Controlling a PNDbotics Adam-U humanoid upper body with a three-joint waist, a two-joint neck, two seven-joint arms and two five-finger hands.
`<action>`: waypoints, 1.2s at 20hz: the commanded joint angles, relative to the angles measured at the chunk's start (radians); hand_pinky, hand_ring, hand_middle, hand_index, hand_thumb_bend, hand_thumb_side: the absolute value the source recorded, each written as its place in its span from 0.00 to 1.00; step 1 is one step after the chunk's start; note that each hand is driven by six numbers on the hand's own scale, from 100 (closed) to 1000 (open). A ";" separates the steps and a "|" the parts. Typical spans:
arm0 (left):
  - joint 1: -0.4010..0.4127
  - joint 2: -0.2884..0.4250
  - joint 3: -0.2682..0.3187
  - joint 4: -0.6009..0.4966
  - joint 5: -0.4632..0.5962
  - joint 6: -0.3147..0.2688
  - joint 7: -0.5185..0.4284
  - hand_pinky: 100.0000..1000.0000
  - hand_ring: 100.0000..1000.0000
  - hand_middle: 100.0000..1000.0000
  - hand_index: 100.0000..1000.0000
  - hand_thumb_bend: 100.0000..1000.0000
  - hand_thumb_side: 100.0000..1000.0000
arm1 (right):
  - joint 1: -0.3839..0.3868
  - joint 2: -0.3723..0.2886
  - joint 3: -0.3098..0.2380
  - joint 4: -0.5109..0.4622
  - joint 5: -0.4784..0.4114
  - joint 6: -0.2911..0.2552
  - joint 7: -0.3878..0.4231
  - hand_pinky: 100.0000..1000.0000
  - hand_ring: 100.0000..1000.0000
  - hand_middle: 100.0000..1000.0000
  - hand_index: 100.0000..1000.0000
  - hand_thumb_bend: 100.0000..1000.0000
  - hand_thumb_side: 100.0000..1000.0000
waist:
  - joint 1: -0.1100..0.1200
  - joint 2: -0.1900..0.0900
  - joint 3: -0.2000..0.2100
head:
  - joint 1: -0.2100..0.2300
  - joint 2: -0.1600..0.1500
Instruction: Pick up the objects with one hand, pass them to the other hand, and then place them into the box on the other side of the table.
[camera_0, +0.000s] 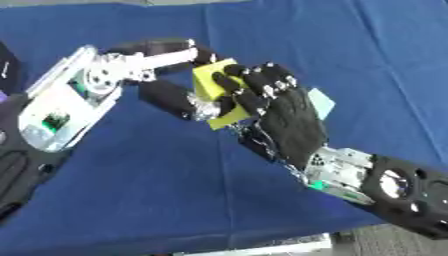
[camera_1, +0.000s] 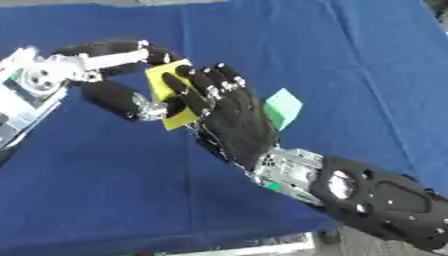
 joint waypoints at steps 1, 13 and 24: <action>-0.019 0.009 0.012 -0.003 0.023 0.019 -0.002 0.89 1.00 0.21 0.48 0.00 0.22 | -0.016 0.001 0.000 -0.028 0.006 0.148 -0.182 0.55 0.52 0.49 0.58 0.38 0.00 | -0.001 -0.015 -0.001 | 0.001 0.006; -0.020 0.012 0.047 0.034 0.054 0.018 0.092 0.81 0.97 0.00 0.20 0.00 0.21 | 0.006 -0.007 0.007 -0.028 0.092 0.176 -0.182 0.80 0.81 0.78 0.82 0.61 0.01 | -0.002 -0.015 -0.003 | 0.024 0.006; -0.023 0.025 0.121 0.113 0.045 0.000 0.230 0.80 0.97 0.00 0.17 0.00 0.22 | 0.022 -0.011 0.016 -0.028 0.147 0.221 -0.175 0.85 0.87 0.86 0.89 0.54 0.17 | 0.000 -0.014 -0.004 | 0.046 0.006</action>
